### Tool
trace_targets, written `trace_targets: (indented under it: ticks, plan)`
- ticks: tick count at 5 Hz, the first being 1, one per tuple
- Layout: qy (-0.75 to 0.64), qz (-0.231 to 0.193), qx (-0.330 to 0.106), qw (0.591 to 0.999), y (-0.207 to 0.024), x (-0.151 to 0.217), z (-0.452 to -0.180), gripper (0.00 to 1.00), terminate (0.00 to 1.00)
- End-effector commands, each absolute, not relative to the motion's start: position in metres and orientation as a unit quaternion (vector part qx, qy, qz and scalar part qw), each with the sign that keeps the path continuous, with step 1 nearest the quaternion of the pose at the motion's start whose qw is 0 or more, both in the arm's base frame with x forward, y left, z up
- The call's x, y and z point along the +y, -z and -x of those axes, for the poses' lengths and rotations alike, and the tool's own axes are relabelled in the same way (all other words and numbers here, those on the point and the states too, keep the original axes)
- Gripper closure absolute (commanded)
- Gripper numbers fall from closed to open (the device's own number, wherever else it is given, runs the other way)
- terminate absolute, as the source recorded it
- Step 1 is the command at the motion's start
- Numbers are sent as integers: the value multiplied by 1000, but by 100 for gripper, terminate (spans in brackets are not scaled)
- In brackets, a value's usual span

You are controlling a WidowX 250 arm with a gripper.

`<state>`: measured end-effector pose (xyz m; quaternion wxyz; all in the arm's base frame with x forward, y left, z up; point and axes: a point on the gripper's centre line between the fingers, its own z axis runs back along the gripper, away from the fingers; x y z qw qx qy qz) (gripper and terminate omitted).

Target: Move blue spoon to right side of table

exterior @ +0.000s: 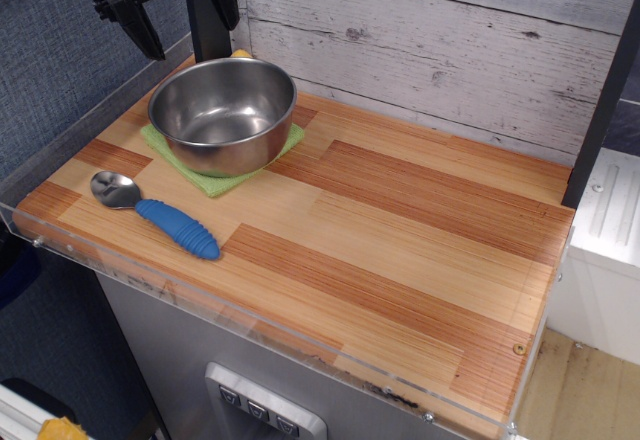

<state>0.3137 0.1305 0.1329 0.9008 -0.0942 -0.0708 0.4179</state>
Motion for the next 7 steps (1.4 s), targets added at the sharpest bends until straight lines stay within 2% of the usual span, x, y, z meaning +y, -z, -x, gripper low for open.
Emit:
trace_targets:
  ticks: [1,3,5,7]
  plan:
    - [-418,94,-71,901,-133,130,-314,0,0]
    - [-501,123,-101,851,-132,134,-292,0,0]
    - [-547,108,-119,821,-132,130,-263,0,0]
    - [-562,81,-95,817,-102,128,-232,0,0]
